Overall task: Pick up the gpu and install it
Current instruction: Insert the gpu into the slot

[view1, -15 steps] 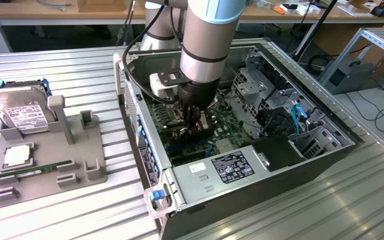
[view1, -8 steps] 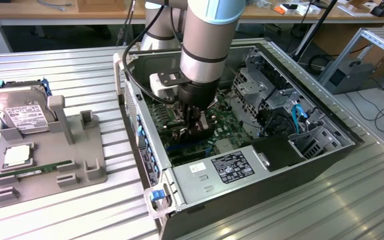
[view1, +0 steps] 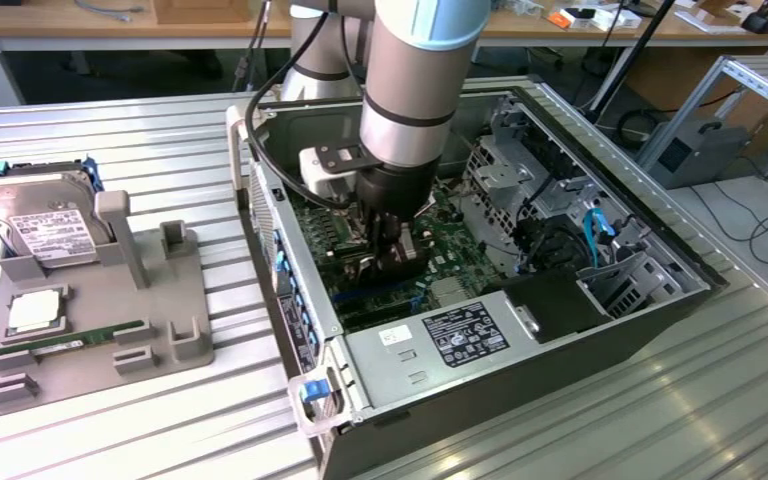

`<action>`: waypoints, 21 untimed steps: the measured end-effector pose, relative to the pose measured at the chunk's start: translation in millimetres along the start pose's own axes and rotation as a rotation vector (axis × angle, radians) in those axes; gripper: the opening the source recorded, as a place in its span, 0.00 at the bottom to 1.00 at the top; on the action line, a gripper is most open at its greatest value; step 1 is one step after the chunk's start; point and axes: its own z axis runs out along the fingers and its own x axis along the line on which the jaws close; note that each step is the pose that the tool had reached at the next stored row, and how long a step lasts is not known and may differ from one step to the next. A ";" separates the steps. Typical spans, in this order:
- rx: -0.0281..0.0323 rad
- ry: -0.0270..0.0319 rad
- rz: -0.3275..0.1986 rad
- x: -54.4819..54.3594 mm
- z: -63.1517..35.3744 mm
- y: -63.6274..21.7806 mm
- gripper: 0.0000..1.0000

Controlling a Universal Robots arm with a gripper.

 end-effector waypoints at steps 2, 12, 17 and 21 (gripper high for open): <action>-0.0001 0.0000 0.000 0.0 0.3 0.0 0.27; -0.0001 0.0000 0.000 0.0 -1.3 -0.3 0.47; 0.0006 -0.0005 0.000 -7.8 -39.7 -1.2 0.32; 0.0006 -0.0004 0.000 -10.5 -55.3 -1.7 0.14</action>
